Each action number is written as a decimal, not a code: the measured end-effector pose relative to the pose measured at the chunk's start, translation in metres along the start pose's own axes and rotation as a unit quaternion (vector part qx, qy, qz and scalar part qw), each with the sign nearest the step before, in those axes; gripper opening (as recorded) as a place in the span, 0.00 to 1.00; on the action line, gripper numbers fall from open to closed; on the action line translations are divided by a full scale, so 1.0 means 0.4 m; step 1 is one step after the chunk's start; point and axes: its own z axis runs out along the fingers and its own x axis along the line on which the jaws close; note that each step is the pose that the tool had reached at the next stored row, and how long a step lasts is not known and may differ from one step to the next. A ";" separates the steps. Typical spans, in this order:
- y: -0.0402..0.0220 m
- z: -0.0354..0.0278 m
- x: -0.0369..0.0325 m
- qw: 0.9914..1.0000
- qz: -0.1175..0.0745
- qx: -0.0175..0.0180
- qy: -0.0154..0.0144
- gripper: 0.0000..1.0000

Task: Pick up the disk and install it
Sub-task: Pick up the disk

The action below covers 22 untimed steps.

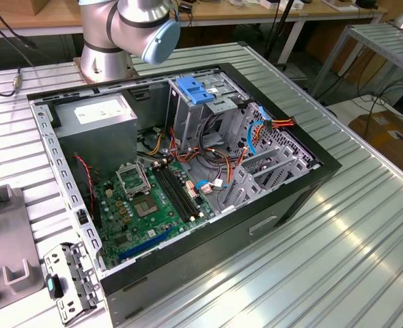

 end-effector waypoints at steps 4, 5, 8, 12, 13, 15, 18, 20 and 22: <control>0.000 0.000 0.000 1.000 -0.028 -0.001 0.001 0.11; 0.000 0.000 0.000 0.999 -0.032 -0.001 0.001 0.11; 0.000 0.000 0.000 0.999 -0.048 -0.001 0.002 0.11; 0.000 0.000 0.000 0.997 -0.073 -0.002 0.003 0.11; 0.000 0.000 0.000 0.997 -0.079 -0.002 0.003 0.11; 0.000 0.000 0.000 0.997 -0.082 -0.002 0.004 0.11; 0.000 0.000 0.000 0.997 -0.082 -0.002 0.004 0.11; 0.000 0.000 0.000 0.996 -0.084 -0.002 0.004 0.11; 0.000 0.000 0.000 0.995 -0.099 -0.002 0.004 0.11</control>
